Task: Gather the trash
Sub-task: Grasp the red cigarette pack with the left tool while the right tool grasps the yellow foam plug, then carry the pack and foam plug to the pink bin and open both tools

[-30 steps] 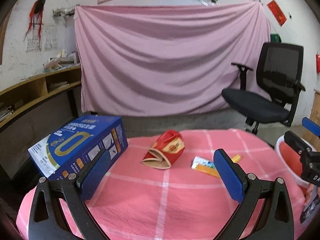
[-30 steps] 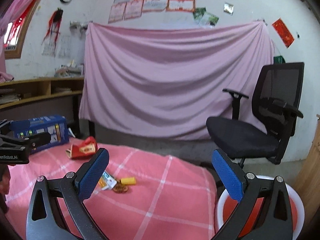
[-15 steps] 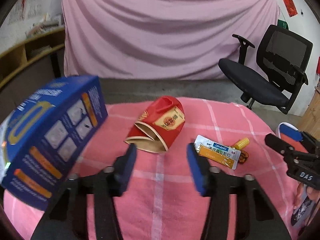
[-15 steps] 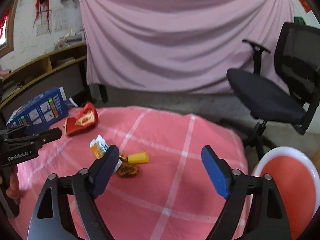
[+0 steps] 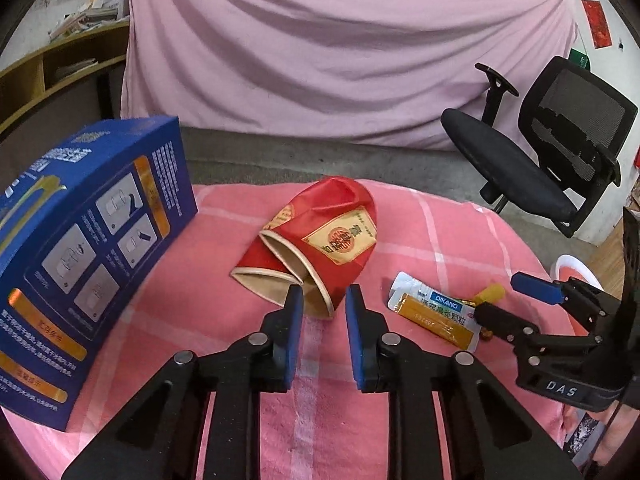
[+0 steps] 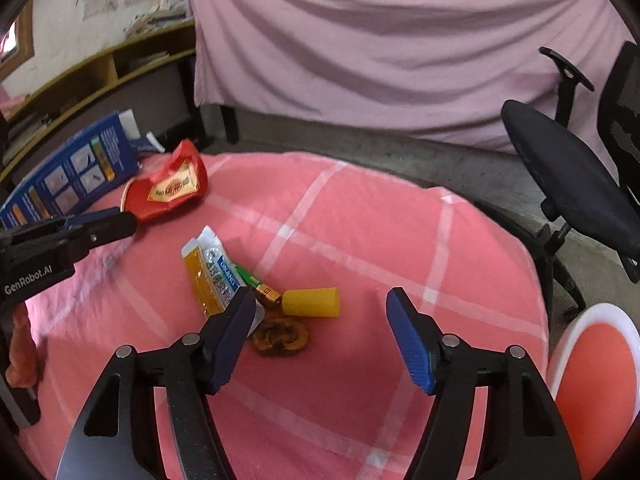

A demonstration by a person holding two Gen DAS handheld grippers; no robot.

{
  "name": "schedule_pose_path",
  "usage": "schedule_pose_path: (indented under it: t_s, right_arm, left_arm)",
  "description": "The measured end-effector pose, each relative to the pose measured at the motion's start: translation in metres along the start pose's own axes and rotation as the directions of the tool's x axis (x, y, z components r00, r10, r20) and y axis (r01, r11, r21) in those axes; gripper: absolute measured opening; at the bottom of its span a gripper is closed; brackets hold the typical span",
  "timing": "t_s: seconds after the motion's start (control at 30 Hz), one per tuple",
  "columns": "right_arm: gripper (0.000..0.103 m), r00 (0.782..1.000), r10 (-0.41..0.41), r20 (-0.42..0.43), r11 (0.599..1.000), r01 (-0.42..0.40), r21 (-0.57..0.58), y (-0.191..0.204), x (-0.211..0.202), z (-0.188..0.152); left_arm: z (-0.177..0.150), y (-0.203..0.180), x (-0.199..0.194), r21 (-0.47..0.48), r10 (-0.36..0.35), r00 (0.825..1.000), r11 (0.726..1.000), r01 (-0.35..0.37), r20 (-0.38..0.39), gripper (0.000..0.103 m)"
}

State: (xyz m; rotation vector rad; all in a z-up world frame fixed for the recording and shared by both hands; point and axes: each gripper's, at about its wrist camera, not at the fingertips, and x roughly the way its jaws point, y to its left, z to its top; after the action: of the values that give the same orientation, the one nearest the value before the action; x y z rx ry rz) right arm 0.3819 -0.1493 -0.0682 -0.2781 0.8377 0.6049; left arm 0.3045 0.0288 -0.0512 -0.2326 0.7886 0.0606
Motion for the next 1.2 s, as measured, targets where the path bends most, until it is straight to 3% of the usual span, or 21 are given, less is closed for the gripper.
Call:
schedule_pose_path:
  t_s: [0.2,0.4,0.8,0.9,1.03,1.2]
  right_arm:
    - [0.056,0.999,0.007,-0.031,1.0,-0.007,0.003,-0.003,0.004,-0.002]
    - [0.03,0.999,0.019,-0.03,1.0,-0.019,0.009,-0.005,0.003,-0.002]
    - [0.03,0.997,0.045,0.065,0.997,-0.049,0.055,-0.013,-0.015,-0.003]
    - [0.03,0.989,0.035,0.142,0.998,-0.042,0.048,-0.009,-0.03,-0.005]
    - [0.03,0.969,0.011,0.246,0.999,-0.02,0.034,-0.004,-0.049,-0.01]
    - [0.03,0.914,-0.015,0.405,0.999,-0.005,0.048,-0.005,-0.079,-0.02]
  left_arm:
    - [0.002,0.002,0.0,0.001,-0.001,1.0,1.0,0.001,-0.007,0.006]
    - [0.001,-0.001,-0.003,0.019,-0.002,1.0,1.0,0.002,0.011,0.001]
    - [-0.011,-0.01,-0.022,0.049,0.006,0.994,0.999,-0.012,0.105,0.001]
    - [-0.018,-0.018,-0.039,0.082,0.015,0.98,0.996,-0.032,0.197,0.001]
    - [-0.03,-0.033,-0.058,0.142,0.041,0.947,0.986,-0.09,0.319,0.001]
    - [-0.043,-0.053,-0.076,0.217,0.044,0.904,0.965,-0.149,0.424,0.001]
